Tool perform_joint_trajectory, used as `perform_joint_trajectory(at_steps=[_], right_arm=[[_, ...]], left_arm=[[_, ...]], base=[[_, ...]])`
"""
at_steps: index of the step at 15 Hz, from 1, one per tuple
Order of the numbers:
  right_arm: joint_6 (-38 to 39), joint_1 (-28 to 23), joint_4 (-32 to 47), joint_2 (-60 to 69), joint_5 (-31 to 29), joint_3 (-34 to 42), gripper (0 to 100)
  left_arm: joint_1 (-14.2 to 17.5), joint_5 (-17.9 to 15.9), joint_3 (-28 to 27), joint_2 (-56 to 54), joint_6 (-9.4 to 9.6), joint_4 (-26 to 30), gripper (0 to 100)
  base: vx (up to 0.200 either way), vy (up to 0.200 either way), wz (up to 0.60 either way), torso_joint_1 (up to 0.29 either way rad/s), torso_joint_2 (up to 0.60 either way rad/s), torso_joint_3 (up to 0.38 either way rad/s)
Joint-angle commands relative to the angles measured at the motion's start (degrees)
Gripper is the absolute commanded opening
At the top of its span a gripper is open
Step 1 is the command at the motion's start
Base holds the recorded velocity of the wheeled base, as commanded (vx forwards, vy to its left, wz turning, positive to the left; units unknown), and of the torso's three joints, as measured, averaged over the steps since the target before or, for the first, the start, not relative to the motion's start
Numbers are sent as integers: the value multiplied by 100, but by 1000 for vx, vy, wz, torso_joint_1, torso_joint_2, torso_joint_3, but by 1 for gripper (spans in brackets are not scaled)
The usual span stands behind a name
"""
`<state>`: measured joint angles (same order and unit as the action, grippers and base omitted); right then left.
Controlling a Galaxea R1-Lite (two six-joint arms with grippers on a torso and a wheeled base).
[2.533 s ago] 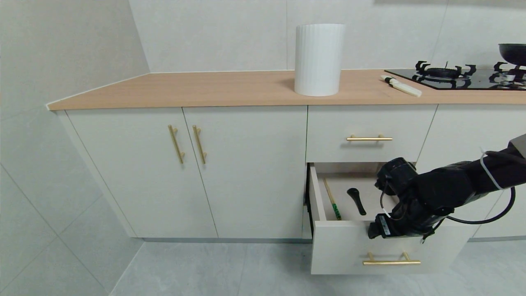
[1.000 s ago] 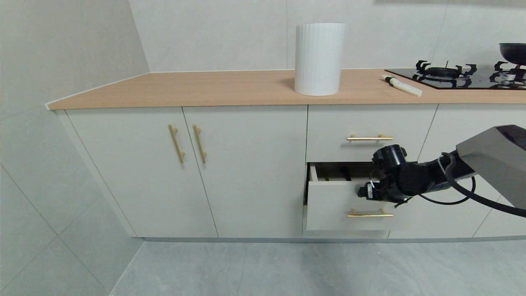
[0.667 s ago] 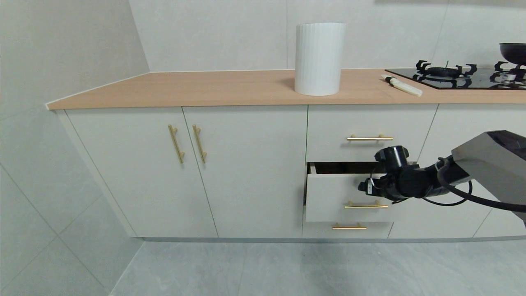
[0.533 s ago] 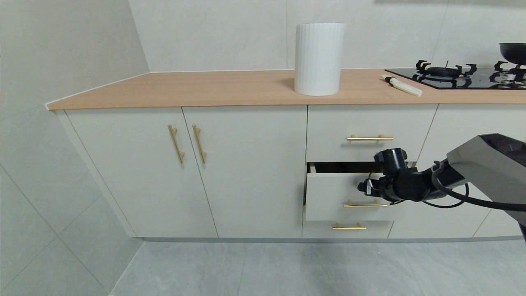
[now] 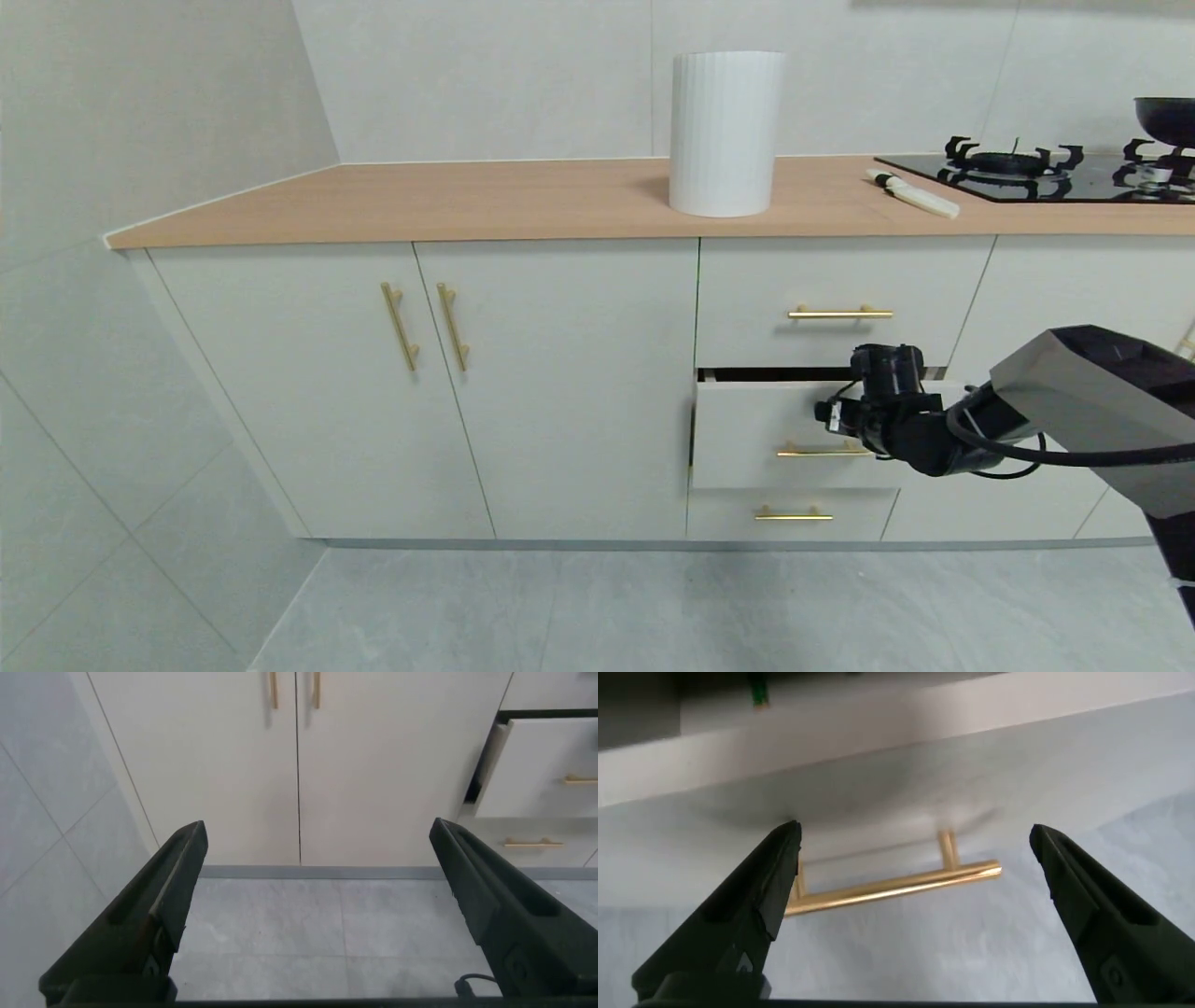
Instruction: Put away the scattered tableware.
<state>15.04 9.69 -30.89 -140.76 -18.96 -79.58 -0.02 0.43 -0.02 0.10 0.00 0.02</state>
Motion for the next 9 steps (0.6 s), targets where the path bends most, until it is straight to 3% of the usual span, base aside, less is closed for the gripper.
perform_joint_trajectory(at_steps=[1,9], right_arm=[[-10,-2,-101,-179,-38,-31,100],[34,-64,-154,-505,-407,-567,100]], left_arm=[[2,1,2,-1,0,-2,100],[2,1,-6,-1,0,-2,100]], base=[[0,0,0,0,0,0],[0,0,0,0,0,0]])
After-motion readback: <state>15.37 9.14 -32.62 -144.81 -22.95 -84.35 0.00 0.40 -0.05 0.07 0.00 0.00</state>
